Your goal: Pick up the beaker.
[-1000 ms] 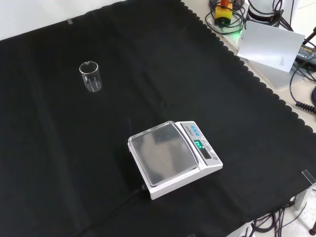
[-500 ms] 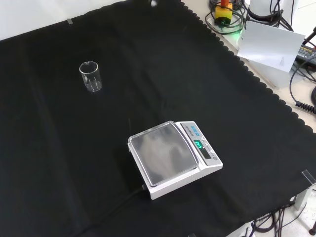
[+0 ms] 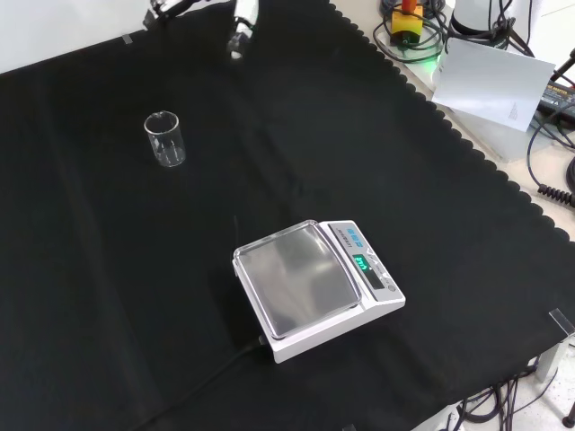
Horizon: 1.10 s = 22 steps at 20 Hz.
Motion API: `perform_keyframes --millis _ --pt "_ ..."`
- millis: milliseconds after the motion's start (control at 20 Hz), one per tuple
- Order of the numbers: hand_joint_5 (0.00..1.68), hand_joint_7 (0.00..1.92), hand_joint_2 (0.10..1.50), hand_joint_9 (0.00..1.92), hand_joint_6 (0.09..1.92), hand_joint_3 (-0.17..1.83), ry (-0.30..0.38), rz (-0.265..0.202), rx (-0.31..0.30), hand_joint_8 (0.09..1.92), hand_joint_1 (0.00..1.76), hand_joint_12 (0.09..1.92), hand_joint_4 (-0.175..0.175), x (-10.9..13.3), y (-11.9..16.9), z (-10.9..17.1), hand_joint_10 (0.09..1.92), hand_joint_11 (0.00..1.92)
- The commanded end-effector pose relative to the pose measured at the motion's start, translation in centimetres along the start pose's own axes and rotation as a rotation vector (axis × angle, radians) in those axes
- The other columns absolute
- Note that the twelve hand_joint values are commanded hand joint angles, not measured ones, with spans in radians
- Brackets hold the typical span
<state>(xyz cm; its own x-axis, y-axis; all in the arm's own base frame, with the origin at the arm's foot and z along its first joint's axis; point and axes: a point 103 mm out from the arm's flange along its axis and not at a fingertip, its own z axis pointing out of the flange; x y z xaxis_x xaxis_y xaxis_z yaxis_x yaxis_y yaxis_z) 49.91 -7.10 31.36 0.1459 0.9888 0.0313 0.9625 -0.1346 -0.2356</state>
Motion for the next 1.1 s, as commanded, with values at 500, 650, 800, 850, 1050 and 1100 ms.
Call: perform_keyframes --millis 500,650,800,850,1050,1100 --pt "0.0 0.0 0.7 0.12 0.09 0.19 0.087 0.132 0.101 0.49 0.46 1.49 0.004 -8.3 14.0 12.2 0.85 0.0" --pt "0.0 0.0 0.71 0.12 0.09 0.19 0.083 0.13 0.124 0.48 0.46 1.49 0.004 -8.0 14.3 13.2 0.85 0.0" --pt "0.0 0.0 0.71 0.12 0.09 0.19 0.072 0.126 0.135 0.48 0.46 1.49 0.004 -7.5 14.7 13.7 0.85 0.0" --pt "0.0 0.0 0.71 0.12 0.09 0.19 0.077 0.129 0.137 0.48 0.46 1.49 0.004 -7.4 14.8 13.9 0.85 0.0" --pt "0.0 0.0 0.71 0.12 0.09 0.18 0.091 0.127 0.148 0.48 0.46 1.49 0.004 -6.6 14.8 13.9 0.85 0.0" --pt "0.0 0.0 0.71 0.12 0.09 0.18 0.09 0.121 0.144 0.48 0.46 1.49 0.004 -6.4 14.7 13.7 0.85 0.0"
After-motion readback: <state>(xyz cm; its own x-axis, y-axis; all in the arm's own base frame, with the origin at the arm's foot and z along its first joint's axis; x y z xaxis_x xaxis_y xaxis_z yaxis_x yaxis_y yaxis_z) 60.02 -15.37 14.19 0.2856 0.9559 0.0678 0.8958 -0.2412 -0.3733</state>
